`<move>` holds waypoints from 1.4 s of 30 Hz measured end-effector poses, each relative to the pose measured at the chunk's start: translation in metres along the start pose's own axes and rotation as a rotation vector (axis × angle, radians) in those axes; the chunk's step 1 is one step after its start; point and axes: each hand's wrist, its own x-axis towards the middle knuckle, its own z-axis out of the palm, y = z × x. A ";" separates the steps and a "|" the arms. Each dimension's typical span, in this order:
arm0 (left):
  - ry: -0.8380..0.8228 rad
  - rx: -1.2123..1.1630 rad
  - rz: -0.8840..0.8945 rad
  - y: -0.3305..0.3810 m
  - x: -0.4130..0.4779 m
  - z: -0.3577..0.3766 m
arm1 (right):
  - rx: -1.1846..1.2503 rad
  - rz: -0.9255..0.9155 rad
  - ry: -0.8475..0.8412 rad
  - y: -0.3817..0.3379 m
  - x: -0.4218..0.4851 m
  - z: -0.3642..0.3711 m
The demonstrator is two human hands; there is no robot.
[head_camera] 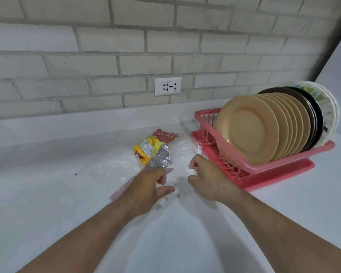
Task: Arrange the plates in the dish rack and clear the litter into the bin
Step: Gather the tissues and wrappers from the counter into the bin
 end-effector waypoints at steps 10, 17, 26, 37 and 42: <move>-0.030 0.076 -0.146 0.072 0.005 0.034 | -0.030 0.049 0.025 0.046 -0.054 -0.056; -0.086 -0.002 -0.260 0.142 -0.002 0.087 | 0.133 0.153 -0.085 0.101 -0.104 -0.100; 0.032 0.132 -0.204 0.217 0.001 0.138 | 0.034 0.073 0.075 0.140 -0.153 -0.164; -0.133 0.015 -0.195 0.248 0.003 0.150 | 0.557 0.199 -0.041 0.162 -0.176 -0.196; -0.190 0.023 -0.215 0.265 -0.001 0.170 | 0.633 0.191 -0.008 0.179 -0.189 -0.202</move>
